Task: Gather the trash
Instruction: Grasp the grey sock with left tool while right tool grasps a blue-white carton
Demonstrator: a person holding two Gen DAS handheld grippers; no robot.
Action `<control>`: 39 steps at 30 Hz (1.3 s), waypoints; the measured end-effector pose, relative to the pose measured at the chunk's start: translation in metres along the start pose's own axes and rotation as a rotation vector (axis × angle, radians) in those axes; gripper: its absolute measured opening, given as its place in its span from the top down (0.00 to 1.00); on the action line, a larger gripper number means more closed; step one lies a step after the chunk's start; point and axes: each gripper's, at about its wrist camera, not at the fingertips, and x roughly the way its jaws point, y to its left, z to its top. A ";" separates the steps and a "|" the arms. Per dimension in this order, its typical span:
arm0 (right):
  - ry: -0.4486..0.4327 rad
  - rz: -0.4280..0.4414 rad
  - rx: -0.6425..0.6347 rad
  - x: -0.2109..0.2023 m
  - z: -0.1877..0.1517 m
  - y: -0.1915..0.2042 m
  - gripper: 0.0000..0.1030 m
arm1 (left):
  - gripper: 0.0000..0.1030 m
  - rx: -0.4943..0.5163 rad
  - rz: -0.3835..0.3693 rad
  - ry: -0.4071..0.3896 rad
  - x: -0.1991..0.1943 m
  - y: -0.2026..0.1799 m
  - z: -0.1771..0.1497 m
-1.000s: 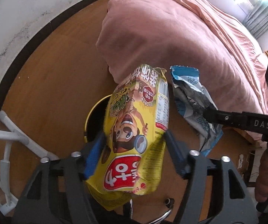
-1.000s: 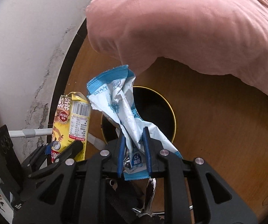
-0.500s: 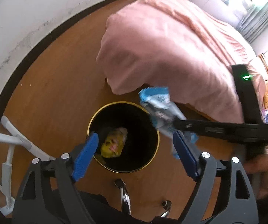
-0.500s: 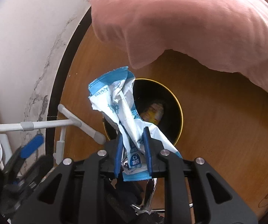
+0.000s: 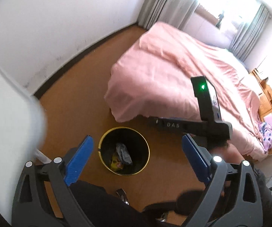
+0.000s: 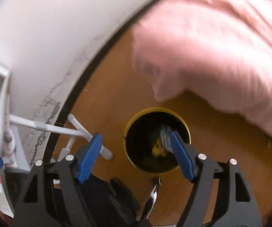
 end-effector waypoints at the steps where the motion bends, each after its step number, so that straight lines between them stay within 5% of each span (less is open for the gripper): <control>1: -0.027 0.009 -0.027 -0.012 0.001 0.013 0.28 | 0.11 -0.002 0.009 -0.017 -0.016 0.003 -0.001; 6: -0.139 0.125 -0.262 -0.069 -0.006 0.126 0.23 | 0.11 -0.066 0.127 -0.161 -0.125 0.046 -0.021; 8: -0.149 0.195 -0.366 -0.080 -0.014 0.177 0.22 | 0.11 -0.104 0.239 -0.205 -0.167 0.073 -0.041; 13: -0.101 0.360 -0.641 -0.086 -0.056 0.311 0.22 | 0.11 -0.334 0.539 -0.251 -0.260 0.161 -0.112; 20: 0.008 0.528 -0.960 -0.074 -0.139 0.467 0.22 | 0.11 -0.648 0.759 -0.277 -0.355 0.237 -0.218; 27: -0.059 0.417 -1.245 -0.063 -0.189 0.550 0.33 | 0.11 -0.788 0.734 -0.267 -0.379 0.289 -0.270; 30: -0.065 0.363 -1.303 -0.051 -0.194 0.560 0.44 | 0.11 -0.804 0.715 -0.251 -0.377 0.307 -0.269; 37: -0.070 0.327 -1.369 -0.028 -0.191 0.599 0.50 | 0.11 -0.815 0.696 -0.213 -0.360 0.346 -0.250; 39: -0.071 0.331 -1.387 -0.026 -0.193 0.608 0.59 | 0.11 -0.824 0.702 -0.208 -0.358 0.356 -0.248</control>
